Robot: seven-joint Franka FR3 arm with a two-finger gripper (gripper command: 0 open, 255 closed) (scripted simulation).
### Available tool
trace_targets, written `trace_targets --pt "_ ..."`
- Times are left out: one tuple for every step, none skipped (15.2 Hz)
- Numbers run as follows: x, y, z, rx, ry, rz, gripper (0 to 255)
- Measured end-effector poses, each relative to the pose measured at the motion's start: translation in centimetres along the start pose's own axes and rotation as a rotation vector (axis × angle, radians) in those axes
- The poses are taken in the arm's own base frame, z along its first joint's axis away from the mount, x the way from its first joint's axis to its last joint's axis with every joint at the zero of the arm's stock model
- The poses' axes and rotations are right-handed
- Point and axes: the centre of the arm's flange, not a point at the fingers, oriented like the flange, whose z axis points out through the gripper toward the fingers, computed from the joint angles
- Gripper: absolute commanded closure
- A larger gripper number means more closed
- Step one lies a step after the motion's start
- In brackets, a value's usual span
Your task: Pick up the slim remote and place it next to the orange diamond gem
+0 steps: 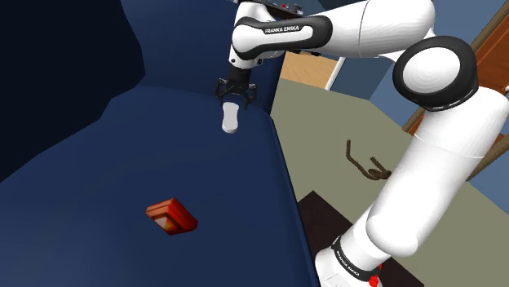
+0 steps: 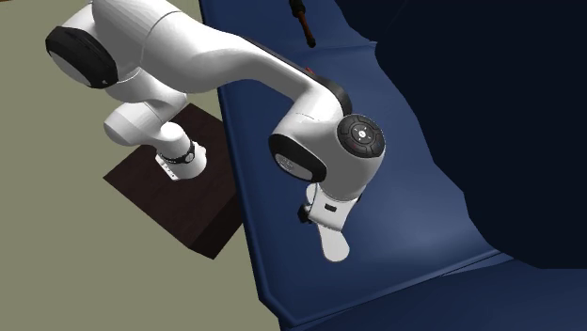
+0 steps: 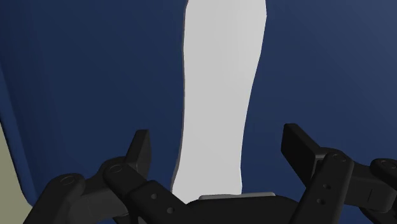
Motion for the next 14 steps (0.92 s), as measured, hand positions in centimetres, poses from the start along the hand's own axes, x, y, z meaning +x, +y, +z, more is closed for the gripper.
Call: trace_targets --pt "0.1 -0.2 0.4 0.001 0.001 0.004 0" --pt "0.3 -0.2 0.9 0.001 0.001 0.005 0" --pt "0.4 -0.2 1.4 0.002 0.001 0.006 0" --pt "0.4 -0.2 2.0 0.002 0.001 0.007 0" --pt "0.3 -0.3 2.5 0.002 0.001 0.007 0" --pt "0.3 -0.2 3.0 0.002 0.001 0.007 0" --pt "0.4 -0.2 3.4 0.002 0.001 0.007 0" --pt "0.3 -0.3 3.6 0.002 0.001 0.007 0" --pt "0.4 -0.3 3.7 0.002 0.001 0.007 0" --pt "0.3 -0.3 3.8 0.002 0.002 0.007 0" --pt "0.4 -0.3 3.8 0.002 0.002 0.007 0" --pt "0.4 -0.3 3.8 0.002 0.002 0.007 0" --pt "0.4 -0.3 3.8 0.002 0.002 0.007 0" --pt "0.4 -0.3 3.8 0.002 0.002 0.007 255"
